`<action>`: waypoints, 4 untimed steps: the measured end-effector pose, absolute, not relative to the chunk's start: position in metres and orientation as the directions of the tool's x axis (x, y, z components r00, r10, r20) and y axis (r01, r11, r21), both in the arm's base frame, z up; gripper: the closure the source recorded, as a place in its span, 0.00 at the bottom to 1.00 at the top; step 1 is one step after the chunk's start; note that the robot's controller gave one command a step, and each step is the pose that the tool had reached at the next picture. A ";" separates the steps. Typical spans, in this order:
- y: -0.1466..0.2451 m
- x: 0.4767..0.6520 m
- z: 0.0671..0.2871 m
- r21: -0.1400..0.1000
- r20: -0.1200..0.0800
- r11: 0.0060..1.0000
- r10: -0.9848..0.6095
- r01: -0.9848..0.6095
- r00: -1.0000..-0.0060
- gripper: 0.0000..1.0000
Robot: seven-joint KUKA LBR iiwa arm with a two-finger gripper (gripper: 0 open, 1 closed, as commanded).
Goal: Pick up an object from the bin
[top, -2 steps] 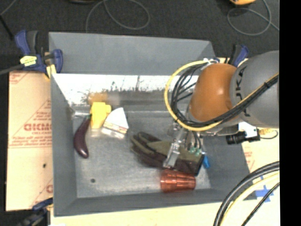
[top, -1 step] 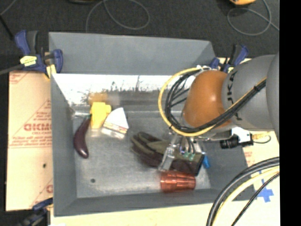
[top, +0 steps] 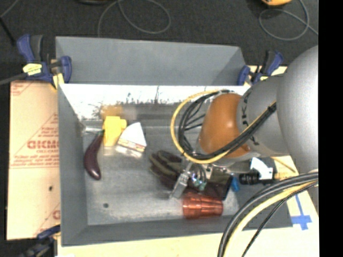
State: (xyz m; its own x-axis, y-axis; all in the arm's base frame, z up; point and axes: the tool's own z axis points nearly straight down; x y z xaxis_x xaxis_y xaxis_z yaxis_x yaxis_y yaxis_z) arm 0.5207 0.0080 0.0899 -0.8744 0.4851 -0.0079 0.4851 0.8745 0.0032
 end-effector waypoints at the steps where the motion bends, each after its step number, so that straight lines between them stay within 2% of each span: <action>1: 0.012 0.522 0.072 0.002 -0.013 0.903 0.431 0.431 -0.902 1.00; 4: 0.011 0.522 0.081 0.003 -0.015 0.903 0.429 0.429 -0.903 1.00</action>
Offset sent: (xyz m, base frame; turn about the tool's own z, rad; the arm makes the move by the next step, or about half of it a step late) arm 0.0000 0.0000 0.0000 0.0000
